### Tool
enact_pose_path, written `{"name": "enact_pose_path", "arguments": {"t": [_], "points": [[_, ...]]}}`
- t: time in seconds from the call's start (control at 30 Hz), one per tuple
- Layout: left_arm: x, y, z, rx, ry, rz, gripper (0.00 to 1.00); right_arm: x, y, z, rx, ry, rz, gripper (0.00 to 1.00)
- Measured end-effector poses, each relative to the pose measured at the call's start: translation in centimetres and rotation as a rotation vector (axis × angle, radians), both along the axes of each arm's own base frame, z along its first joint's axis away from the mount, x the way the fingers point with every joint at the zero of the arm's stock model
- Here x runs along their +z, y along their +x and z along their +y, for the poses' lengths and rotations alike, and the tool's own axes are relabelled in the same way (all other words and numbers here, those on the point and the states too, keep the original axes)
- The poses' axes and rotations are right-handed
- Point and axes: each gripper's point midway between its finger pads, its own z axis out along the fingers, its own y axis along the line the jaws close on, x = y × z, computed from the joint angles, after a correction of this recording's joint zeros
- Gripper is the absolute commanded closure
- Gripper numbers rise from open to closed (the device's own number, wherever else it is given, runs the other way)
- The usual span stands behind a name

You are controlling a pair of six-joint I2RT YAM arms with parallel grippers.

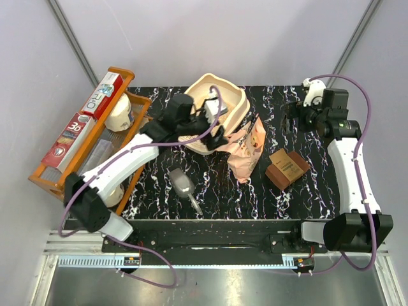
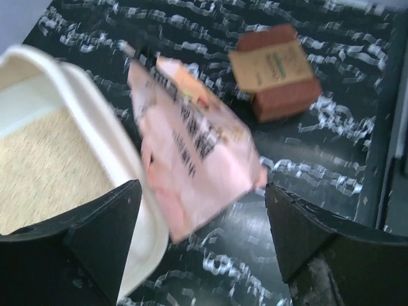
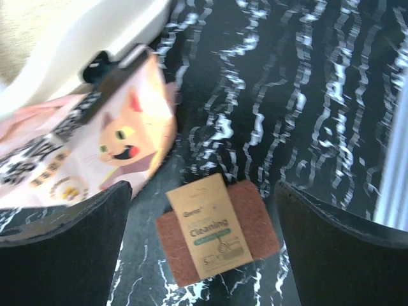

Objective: Fill the litter box with clean litter

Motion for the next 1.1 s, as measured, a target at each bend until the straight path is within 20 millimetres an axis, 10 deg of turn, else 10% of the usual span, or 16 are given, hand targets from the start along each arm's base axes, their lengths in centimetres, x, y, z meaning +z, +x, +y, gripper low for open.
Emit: {"name": "enact_pose_path", "arguments": {"t": [0.13,0.37,0.53,0.7,1.1], "points": [[1.2,0.8,-5.2,-0.023,-0.065,0.043,0.19,-0.5,0.1,-2.5,-0.145,-0.062,0.020,0.02],[-3.0,1.2,-10.6,-0.007,-0.037,0.166,0.27,0.3,-1.2,-4.0,-0.238,-0.092,-0.005,0.02],[-6.3,2.1,-11.4,0.068,0.023,0.193,0.28,1.3,-2.7,-3.8,-0.246,-0.076,-0.037,0.02],[-6.4,2.8,-11.4,0.111,0.030,0.163,0.48,0.8,-2.9,-3.7,-0.243,-0.070,-0.028,0.02],[-7.4,4.3,-10.0,0.212,0.097,0.105,0.50,0.1,-2.9,-3.1,-0.223,-0.049,-0.004,0.02]]}}
